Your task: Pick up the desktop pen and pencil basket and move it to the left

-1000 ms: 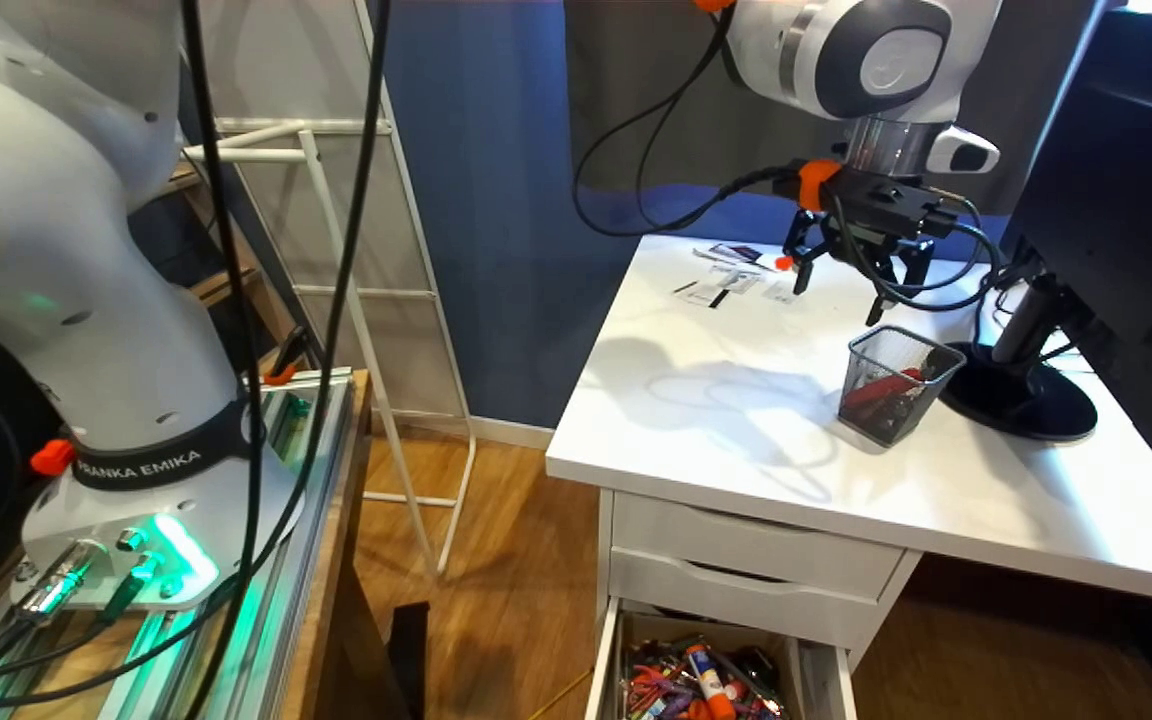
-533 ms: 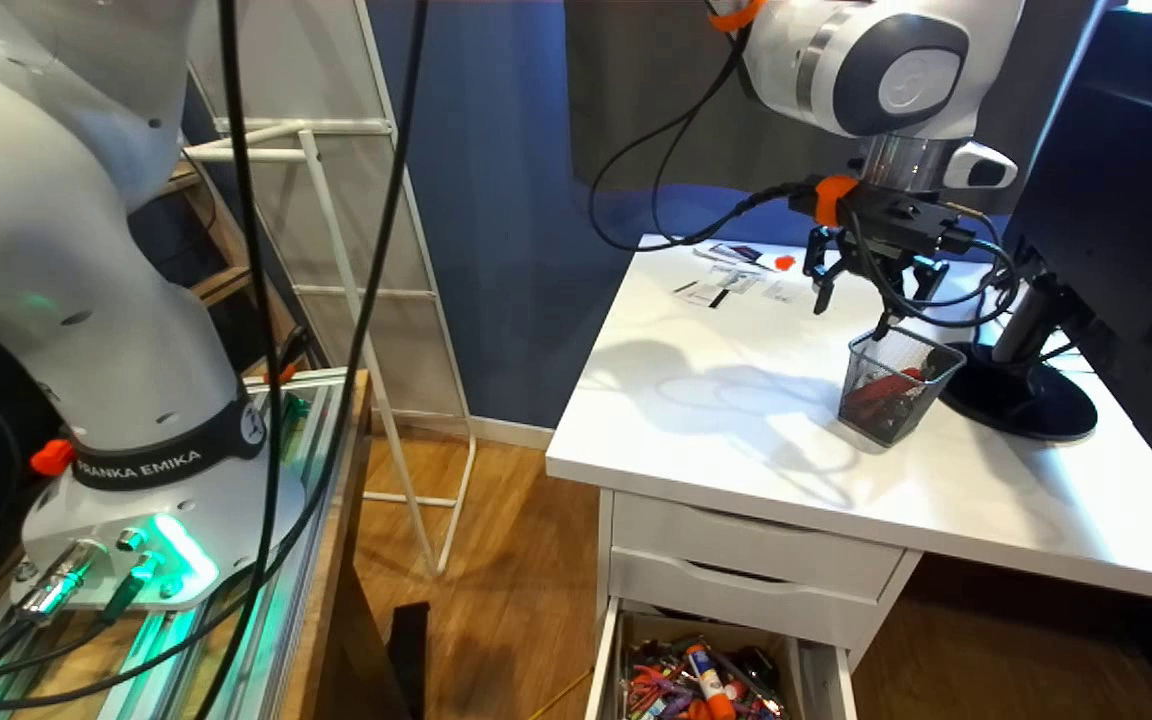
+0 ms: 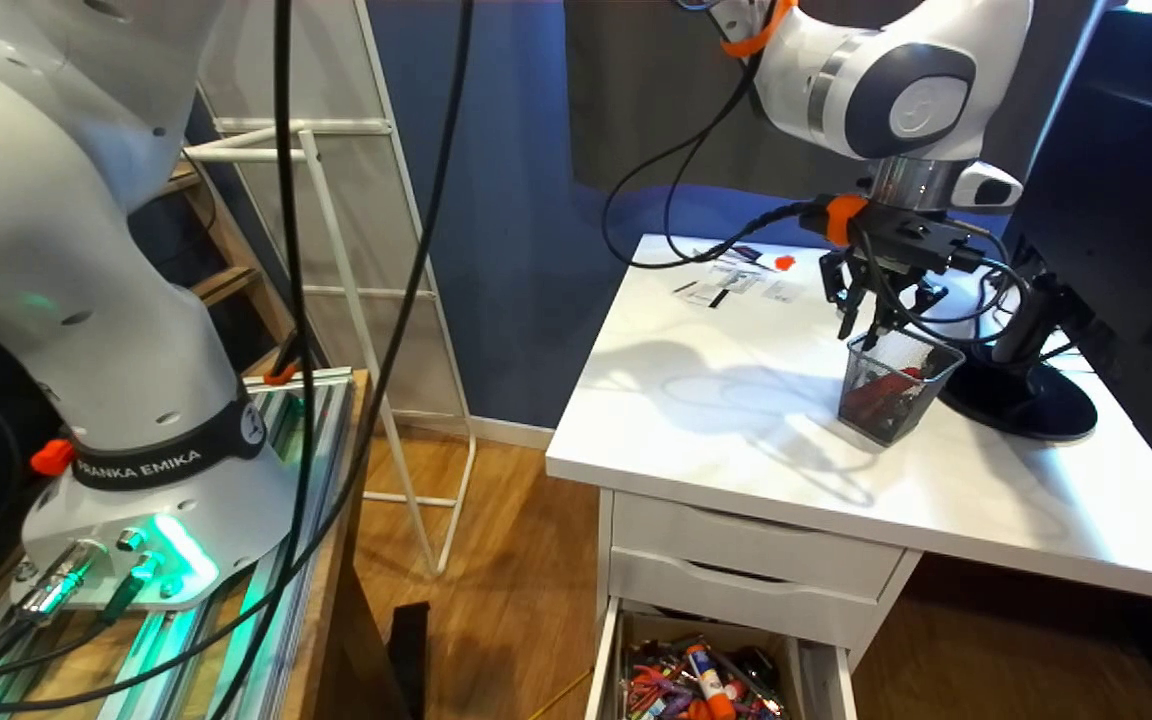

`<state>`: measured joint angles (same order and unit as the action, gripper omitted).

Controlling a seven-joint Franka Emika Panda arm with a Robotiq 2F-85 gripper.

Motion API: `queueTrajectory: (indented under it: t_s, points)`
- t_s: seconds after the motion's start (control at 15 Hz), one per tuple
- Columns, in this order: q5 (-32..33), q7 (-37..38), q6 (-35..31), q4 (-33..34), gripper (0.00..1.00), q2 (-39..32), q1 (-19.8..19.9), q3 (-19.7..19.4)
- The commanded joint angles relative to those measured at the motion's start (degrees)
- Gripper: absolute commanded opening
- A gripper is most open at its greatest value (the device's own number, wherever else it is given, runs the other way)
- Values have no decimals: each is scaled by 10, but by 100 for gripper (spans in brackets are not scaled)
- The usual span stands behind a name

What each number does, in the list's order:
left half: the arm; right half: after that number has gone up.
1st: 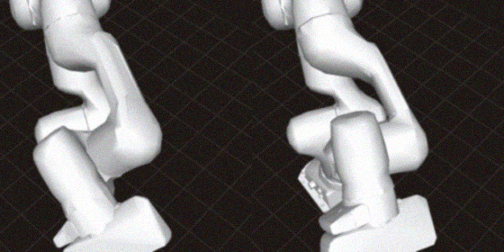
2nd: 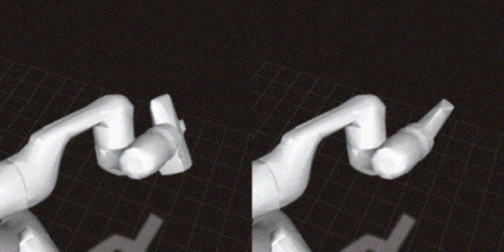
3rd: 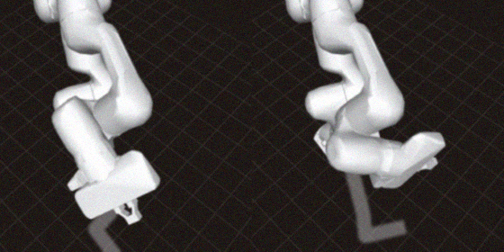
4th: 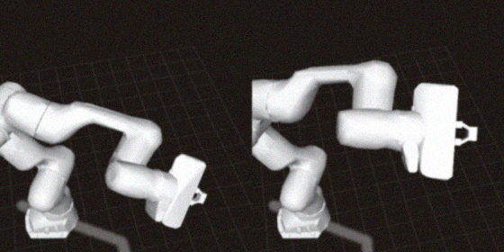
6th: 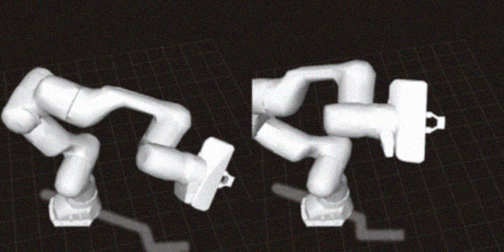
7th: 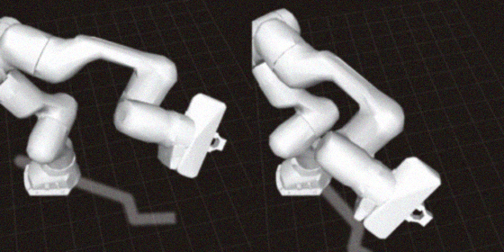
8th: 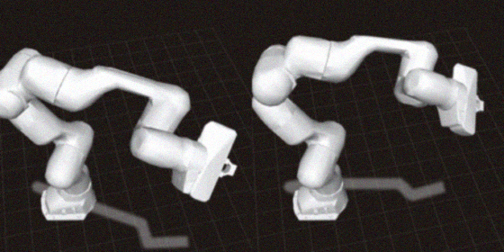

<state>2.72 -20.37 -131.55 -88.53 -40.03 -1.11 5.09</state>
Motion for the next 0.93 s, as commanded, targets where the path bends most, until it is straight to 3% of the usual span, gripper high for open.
queueTrajectory:
  t_s: [0.0,0.47,0.87]
  points:
    - [13,6,14,33,1,-22,-3,-2]
    - [36,2,31,28,2,13,-12,-5]
    - [132,-2,96,68,2,50,-73,-15]
